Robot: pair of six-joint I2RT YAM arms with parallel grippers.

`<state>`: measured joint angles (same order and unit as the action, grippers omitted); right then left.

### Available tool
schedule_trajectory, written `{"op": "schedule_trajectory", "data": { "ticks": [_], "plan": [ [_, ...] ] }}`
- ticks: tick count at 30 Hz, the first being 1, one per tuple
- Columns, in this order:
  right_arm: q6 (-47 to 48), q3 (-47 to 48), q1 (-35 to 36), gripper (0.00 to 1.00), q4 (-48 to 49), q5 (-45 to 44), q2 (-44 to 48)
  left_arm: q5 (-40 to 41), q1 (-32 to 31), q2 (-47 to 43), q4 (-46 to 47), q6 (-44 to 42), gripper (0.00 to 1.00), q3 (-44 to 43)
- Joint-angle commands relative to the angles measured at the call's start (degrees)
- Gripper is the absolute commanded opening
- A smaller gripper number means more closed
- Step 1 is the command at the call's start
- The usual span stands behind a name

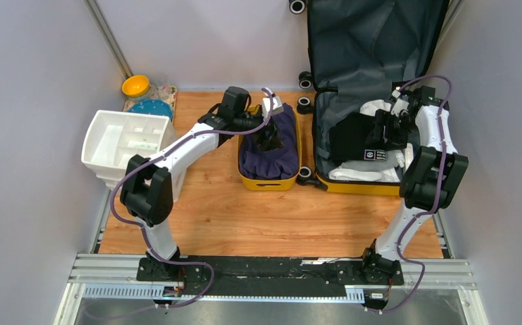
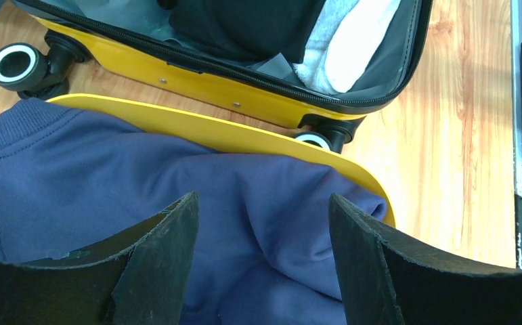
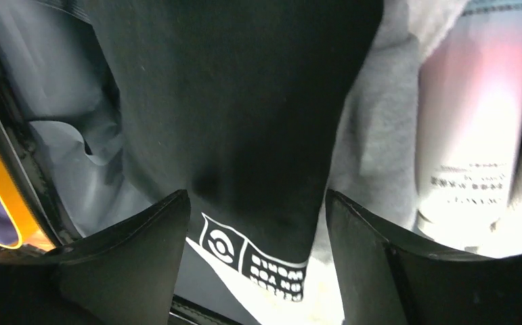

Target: Open, take out, and arrange the luggage

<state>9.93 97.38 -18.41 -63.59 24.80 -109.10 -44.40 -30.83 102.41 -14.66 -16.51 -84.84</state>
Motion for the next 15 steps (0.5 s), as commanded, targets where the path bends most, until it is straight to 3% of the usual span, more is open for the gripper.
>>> {"op": "schedule_trajectory", "data": {
  "ticks": [1, 8, 10, 11, 14, 15],
  "plan": [
    [-2.99, 5.18, 0.83, 0.76, 2.07, 6.49, -1.55, -1.56, -0.55, 0.16, 2.97, 2.18, 0.77, -2.61],
    [-2.73, 8.00, 2.86, 0.71, 2.51, 6.67, -4.89, -0.34, -1.51, 1.56, 3.76, 2.45, 0.77, -3.31],
    [-2.46, 8.61, 2.86, 0.51, 2.51, 6.84, -6.20, 0.28, -2.65, 2.70, 3.58, 3.15, 0.77, -5.85],
    [-2.29, 8.70, 2.86, 0.29, 2.33, 6.93, -6.47, 0.63, -3.09, 4.10, 3.58, 3.68, 0.77, -8.30],
    [-1.23, 9.75, 1.46, 0.00, 1.11, 8.07, -6.39, 3.69, -4.85, 7.35, 5.24, 8.50, 0.77, -13.57],
    [-1.23, 10.10, 0.06, 0.00, 0.67, 8.34, -6.13, 4.93, -5.38, 8.32, 5.86, 9.99, 0.77, -15.08]
  ]
}}
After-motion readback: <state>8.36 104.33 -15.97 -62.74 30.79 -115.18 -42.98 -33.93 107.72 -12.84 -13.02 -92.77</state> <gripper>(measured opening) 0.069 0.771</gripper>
